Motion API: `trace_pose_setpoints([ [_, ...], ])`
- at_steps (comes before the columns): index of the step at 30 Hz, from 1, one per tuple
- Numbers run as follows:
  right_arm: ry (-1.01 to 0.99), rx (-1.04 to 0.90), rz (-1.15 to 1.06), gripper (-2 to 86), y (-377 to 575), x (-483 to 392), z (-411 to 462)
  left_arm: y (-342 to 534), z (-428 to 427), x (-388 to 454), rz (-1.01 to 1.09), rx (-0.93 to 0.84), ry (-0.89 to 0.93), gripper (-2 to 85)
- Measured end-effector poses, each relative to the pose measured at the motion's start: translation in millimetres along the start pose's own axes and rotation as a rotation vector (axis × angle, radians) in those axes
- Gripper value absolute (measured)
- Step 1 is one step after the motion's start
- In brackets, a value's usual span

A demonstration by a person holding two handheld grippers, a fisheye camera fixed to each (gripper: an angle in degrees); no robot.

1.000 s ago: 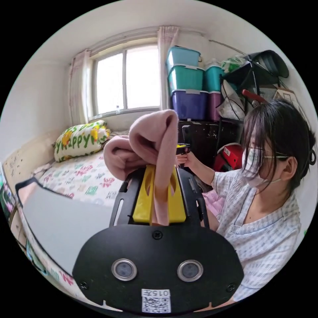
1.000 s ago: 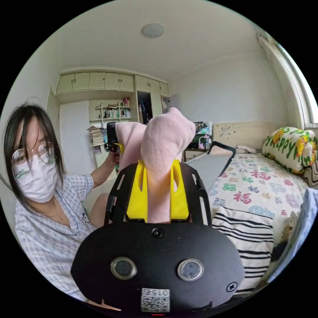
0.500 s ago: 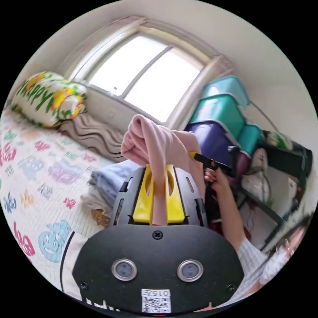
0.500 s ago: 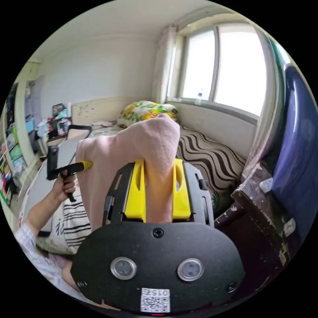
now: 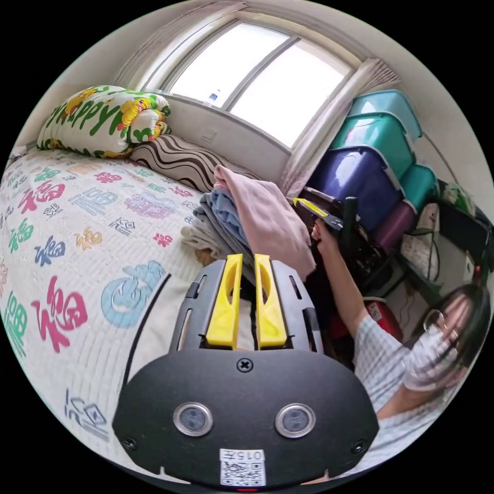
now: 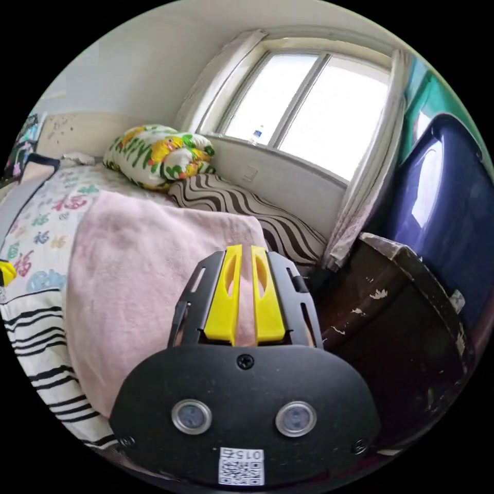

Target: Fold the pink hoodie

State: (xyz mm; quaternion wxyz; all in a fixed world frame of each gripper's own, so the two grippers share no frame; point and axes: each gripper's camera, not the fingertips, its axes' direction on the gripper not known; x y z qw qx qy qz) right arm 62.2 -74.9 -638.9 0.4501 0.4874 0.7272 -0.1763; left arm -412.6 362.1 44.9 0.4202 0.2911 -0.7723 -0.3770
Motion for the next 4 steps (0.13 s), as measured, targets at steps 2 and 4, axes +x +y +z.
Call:
trace_pose_setpoints([
  [2,-0.205,0.129,-0.066,3.3,22.1,1.9,-52.5,40.3,-40.7,18.7,0.000,-0.040,0.017,5.0],
  [4,-0.419,0.174,-0.185,3.4,48.7,-10.5,-91.2,75.0,-70.5,36.2,0.011,-0.051,0.024,5.2],
])
